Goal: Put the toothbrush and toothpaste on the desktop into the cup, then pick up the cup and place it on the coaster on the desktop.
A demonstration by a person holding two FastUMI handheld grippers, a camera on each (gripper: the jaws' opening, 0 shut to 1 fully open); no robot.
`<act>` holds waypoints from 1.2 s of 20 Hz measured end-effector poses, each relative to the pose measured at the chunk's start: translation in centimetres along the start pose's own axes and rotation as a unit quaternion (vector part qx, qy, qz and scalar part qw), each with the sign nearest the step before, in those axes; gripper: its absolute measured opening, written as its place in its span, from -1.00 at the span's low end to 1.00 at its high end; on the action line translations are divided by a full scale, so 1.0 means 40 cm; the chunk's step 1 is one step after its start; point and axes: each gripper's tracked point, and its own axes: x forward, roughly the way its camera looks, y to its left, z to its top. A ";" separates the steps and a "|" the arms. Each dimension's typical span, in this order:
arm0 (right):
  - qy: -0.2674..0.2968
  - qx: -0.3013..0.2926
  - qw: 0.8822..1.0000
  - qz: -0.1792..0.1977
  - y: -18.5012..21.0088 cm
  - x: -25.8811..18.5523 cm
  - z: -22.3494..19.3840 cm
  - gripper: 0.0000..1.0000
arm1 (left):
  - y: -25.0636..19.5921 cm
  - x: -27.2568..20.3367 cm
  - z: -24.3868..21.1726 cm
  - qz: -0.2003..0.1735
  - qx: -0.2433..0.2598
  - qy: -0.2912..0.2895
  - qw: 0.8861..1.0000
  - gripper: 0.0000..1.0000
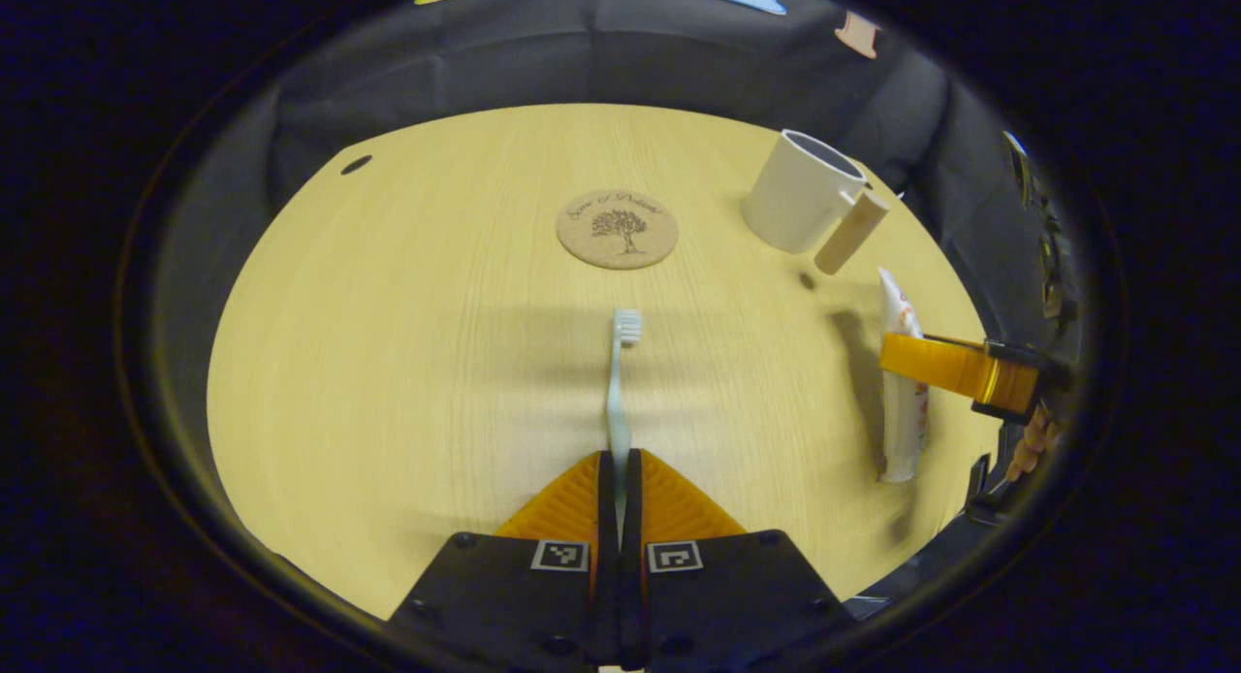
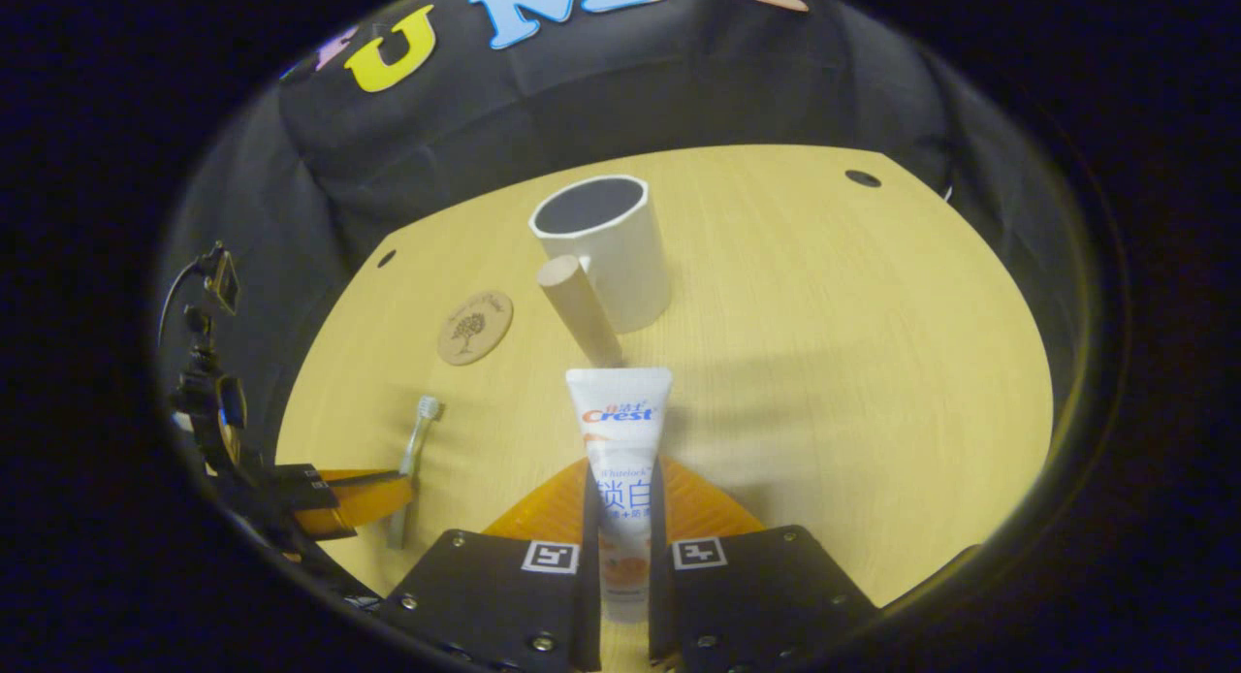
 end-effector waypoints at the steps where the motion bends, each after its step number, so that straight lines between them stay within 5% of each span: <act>1: -0.016 -0.006 1.000 0.003 0.006 -0.011 0.006 -0.59 | 0.002 -0.005 0.010 -0.002 -0.007 -0.017 1.000 -0.84; 16: -0.220 -0.020 0.975 0.029 0.108 -0.162 0.208 -0.59 | -0.027 -0.074 0.209 -0.047 -0.007 -0.219 0.975 -0.84; 24: -0.304 -0.021 0.952 0.038 0.148 -0.192 0.346 -0.60 | -0.065 -0.150 0.354 -0.056 0.012 -0.311 0.949 -0.84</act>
